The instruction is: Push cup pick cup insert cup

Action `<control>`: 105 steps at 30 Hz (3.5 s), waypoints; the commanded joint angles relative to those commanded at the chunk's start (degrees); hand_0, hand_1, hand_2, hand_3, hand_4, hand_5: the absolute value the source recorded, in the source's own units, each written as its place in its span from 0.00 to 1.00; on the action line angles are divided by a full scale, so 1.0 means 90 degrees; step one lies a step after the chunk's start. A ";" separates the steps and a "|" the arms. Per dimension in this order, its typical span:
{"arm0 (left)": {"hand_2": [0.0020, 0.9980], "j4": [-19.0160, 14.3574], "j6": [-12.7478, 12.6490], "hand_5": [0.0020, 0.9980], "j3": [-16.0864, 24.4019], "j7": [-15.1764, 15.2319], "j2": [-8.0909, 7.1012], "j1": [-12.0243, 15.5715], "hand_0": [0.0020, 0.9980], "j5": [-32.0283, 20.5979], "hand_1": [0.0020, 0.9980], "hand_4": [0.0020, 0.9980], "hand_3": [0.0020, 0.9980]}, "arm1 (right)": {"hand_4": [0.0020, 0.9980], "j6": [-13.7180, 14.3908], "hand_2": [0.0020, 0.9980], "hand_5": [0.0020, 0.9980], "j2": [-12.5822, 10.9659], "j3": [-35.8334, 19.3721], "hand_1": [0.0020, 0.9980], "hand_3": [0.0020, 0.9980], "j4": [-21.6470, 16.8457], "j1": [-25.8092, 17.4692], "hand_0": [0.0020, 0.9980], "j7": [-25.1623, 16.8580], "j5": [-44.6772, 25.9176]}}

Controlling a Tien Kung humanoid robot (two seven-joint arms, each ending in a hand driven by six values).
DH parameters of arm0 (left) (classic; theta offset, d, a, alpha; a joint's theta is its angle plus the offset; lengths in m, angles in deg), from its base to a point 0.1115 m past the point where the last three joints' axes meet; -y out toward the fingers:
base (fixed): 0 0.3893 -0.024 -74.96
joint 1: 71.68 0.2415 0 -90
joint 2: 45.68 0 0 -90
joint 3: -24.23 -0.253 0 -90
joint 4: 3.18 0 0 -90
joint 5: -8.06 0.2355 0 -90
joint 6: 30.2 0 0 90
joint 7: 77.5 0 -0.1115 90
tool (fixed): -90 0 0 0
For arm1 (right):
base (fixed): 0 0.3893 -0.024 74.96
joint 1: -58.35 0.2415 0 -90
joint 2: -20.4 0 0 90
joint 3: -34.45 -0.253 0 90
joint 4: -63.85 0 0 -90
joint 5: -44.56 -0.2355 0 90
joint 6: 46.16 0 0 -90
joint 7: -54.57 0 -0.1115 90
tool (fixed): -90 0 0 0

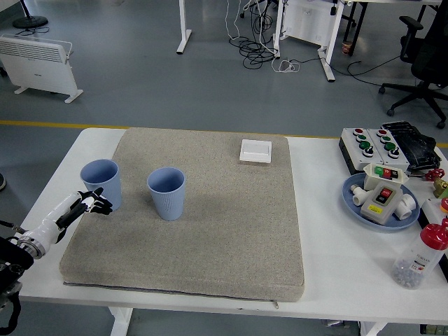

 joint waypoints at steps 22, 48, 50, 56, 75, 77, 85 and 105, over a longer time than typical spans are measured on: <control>0.53 0.0365 0.0071 1.00 -0.0488 0.0011 0.0173 -0.0465 0.82 -0.0285 0.59 0.56 0.48 | 0.12 -0.0006 0.65 0.47 0.0013 0.0054 0.65 0.58 0.0000 -0.0002 0.72 0.0009 -0.0006; 0.51 -0.1577 -0.0071 1.00 0.0940 -0.0410 -0.0305 0.0382 0.47 0.0953 0.54 0.58 0.48 | 0.12 -0.0001 0.65 0.47 -0.0008 0.0046 0.65 0.58 0.0000 -0.0039 0.73 0.0004 0.0001; 0.51 -0.2018 -0.0099 1.00 0.1138 -0.0433 -0.0395 0.0466 0.47 0.1118 0.54 0.58 0.48 | 0.12 -0.0002 0.65 0.47 -0.0012 0.0036 0.65 0.58 0.0000 -0.0039 0.73 0.0008 0.0020; 0.51 -0.3265 -0.0336 0.90 0.1651 -0.0330 -0.0613 0.0450 0.35 0.1845 0.51 0.76 0.49 | 0.12 -0.0002 0.65 0.47 -0.0013 0.0043 0.65 0.58 0.0000 -0.0034 0.73 0.0013 0.0004; 1.00 -0.3139 0.0305 0.67 0.0125 -0.2794 -0.0380 -0.1482 0.97 0.3665 0.95 0.98 0.99 | 0.12 0.0013 0.65 0.47 -0.0037 0.0084 0.65 0.58 0.0000 -0.0027 0.73 0.0007 -0.0098; 1.00 -0.3031 0.0348 0.67 0.0012 -0.2881 -0.0328 -0.1579 0.97 0.3730 0.95 0.98 0.99 | 0.12 0.0014 0.65 0.47 -0.0037 0.0091 0.65 0.58 0.0000 -0.0025 0.73 0.0006 -0.0109; 1.00 -0.2569 0.0685 0.64 -0.0602 -0.3311 -0.0084 -0.2005 0.98 0.3780 0.96 1.00 1.00 | 0.12 0.0014 0.65 0.47 -0.0041 0.0120 0.65 0.58 0.0000 -0.0027 0.73 0.0007 -0.0142; 0.98 -0.1658 0.0901 0.07 -0.1372 -0.3490 0.0505 -0.2585 0.79 0.4394 0.82 0.73 0.93 | 0.12 0.0024 0.65 0.47 -0.0066 0.0125 0.65 0.58 0.0000 -0.0001 0.73 0.0002 -0.0135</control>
